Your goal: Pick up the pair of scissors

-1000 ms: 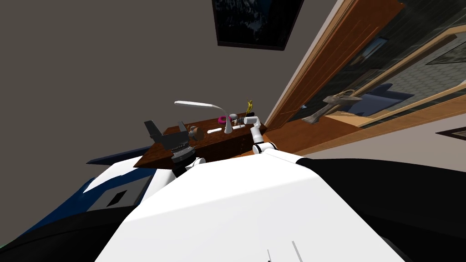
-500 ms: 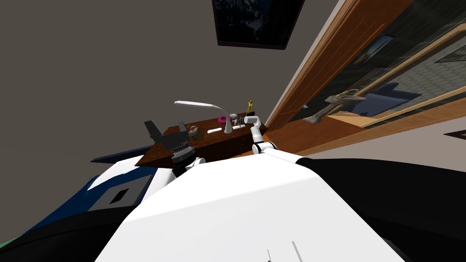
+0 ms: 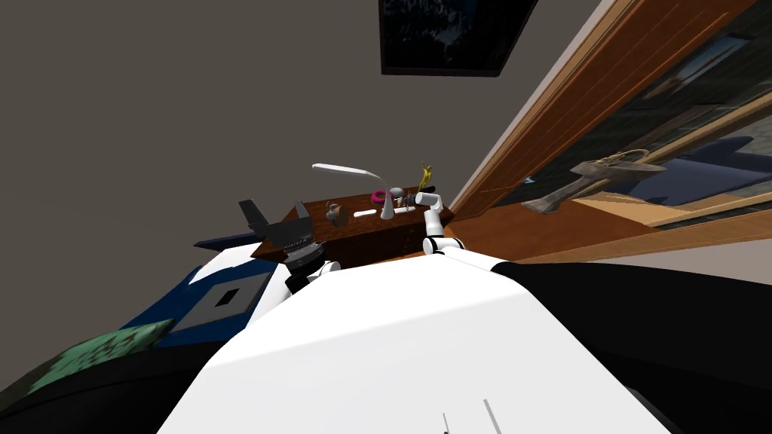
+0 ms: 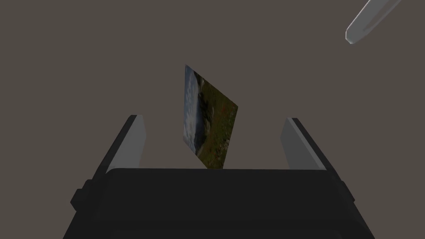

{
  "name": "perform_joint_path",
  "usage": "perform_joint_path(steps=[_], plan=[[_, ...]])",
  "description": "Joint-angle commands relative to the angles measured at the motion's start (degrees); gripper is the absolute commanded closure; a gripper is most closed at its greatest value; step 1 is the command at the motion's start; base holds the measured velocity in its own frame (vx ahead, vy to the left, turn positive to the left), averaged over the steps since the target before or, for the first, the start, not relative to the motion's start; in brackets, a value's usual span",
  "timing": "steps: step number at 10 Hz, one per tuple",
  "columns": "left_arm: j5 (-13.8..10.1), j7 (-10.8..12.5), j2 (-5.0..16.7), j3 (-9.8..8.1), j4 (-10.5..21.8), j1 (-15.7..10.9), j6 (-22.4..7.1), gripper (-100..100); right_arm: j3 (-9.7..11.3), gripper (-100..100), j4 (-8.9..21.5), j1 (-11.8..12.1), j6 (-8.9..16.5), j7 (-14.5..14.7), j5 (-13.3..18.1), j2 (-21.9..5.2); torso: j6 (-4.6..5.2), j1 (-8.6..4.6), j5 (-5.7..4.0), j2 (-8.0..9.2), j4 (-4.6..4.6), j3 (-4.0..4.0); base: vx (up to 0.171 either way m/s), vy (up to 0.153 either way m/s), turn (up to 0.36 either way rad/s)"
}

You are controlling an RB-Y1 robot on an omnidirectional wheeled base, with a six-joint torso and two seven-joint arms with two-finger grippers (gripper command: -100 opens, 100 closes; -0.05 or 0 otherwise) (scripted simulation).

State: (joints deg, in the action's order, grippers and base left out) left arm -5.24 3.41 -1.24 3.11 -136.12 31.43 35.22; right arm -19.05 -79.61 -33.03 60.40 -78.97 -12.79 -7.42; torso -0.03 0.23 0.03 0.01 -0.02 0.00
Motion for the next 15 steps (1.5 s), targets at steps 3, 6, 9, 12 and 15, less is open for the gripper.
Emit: perform_joint_path(steps=[3, 6, 9, 12, 15], plan=[[0.0, 0.0, 0.0, 0.00, 0.0, 0.0, 0.0, 0, -5.2, -100, 0.4, 0.5, 0.6, 3.2, -2.0, -2.4, -0.01, -0.01, 0.00, -0.01, 0.01, 0.00, -0.010, 0.048, 0.143], [0.0, 0.0, 0.0, -0.01, 0.0, 0.0, 0.0, 0, -10.2, -100, 0.7, 1.6, 1.1, 7.1, -4.2, -4.9, 0.02, -0.04, 0.00, -0.01, 0.01, 0.00, -0.007, 0.056, 0.168], [0.0, 0.0, 0.0, 0.00, 0.0, 0.0, 0.0, 0, -14.1, -100, 0.8, 2.2, 1.4, 9.0, -5.3, -6.1, 0.00, -0.04, 0.00, 0.00, 0.01, 0.00, -0.005, 0.048, 0.126], [0.0, 0.0, 0.0, -0.01, 0.0, 0.0, 0.0, 0, -19.1, -100, 1.1, 3.3, 1.9, 12.9, -7.4, -8.7, 0.02, -0.04, 0.00, -0.01, 0.01, 0.00, 0.000, 0.056, 0.172], [0.0, 0.0, 0.0, -0.01, 0.0, 0.0, 0.0, 0, -19.4, 100, 1.9, 2.8, 1.5, 12.7, -7.2, -8.7, 0.03, -0.14, -0.02, 0.00, 0.01, 0.00, -0.001, 0.020, 0.033]])
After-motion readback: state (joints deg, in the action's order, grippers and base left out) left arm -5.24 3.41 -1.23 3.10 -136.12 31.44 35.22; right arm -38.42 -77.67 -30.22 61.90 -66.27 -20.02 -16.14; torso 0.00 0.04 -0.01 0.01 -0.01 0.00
